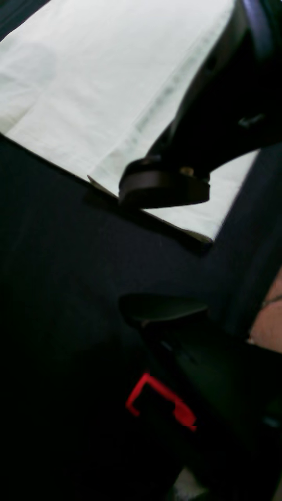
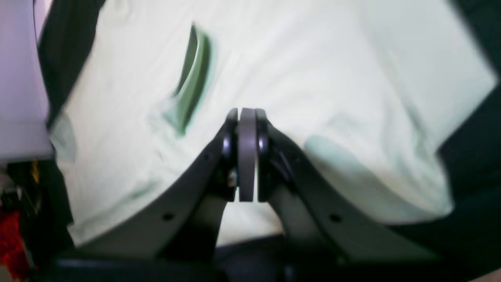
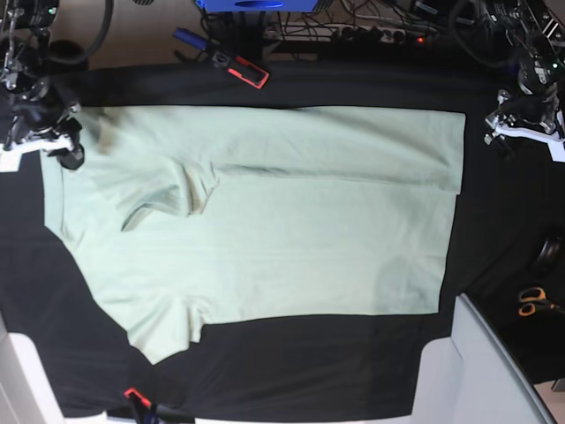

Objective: Fold the T-shirt properly
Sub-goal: 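Release the shirt and raise both grippers away from it, then move both grippers to the shirt's opposite long edge, beside the hem and collar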

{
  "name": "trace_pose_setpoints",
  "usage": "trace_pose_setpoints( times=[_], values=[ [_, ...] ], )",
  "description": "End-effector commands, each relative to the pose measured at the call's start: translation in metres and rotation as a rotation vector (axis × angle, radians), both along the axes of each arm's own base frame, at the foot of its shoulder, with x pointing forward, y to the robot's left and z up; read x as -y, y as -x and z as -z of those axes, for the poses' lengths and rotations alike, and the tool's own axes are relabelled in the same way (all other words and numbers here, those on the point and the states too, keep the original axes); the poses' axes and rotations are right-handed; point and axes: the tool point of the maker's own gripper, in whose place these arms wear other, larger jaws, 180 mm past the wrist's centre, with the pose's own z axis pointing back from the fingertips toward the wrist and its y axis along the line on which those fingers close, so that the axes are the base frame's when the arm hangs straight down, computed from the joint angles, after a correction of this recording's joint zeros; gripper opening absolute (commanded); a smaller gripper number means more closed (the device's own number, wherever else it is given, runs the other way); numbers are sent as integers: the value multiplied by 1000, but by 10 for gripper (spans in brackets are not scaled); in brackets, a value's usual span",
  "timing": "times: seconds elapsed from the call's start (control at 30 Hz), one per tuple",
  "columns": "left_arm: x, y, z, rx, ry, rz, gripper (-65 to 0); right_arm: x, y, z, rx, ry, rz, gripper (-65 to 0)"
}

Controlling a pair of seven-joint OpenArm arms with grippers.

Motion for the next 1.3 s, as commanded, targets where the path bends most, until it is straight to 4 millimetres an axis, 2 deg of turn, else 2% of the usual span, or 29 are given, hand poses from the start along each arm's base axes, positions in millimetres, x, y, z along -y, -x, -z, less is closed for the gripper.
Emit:
trace_pose_setpoints(
  times=[0.0,0.07,0.2,0.27,0.5,0.57,0.67,0.7,0.83,0.9,1.03,1.1,1.17,1.27],
  values=[
    [-7,-4,-13,31,-35,10,-304,9,-5,-9,39,13,7,-649],
    [-8,-3,-12,24,-40,10,-304,13,-3,-8,15,10,2,-647],
    [-14,0,-8,-63,-146,44,-304,23,-12,-9,-26,10,-41,-647],
    [-7,-2,0,-124,-199,99,-304,32,-28,-10,-31,13,-54,-647],
    [17,-50,0,-141,-286,216,-304,66,-112,-29,-11,53,-107,-647],
    [21,-65,1,-125,-273,221,-304,84,-135,-35,9,78,-71,-647],
    [23,-83,12,-122,-228,211,-304,106,-161,-23,-39,158,-46,-647],
    [23,-88,18,-138,-203,205,-304,110,-166,-13,-74,185,-48,-647],
    [29,-109,35,-174,-112,188,-304,117,-182,12,-114,272,-78,-647],
    [33,-126,37,-163,-77,182,-304,118,-190,13,-69,279,-89,-647],
    [38,-162,46,-167,7,177,-304,119,-190,24,-63,281,-57,-646],
    [50,-183,51,-199,9,226,-304,118,-190,24,-63,280,-56,-637],
    [61,-203,49,-199,-50,292,-304,119,-190,24,-62,278,-54,-591],
    [65,-223,44,-168,-114,327,-304,115,-191,25,-59,273,-56,-487]
  ],
)
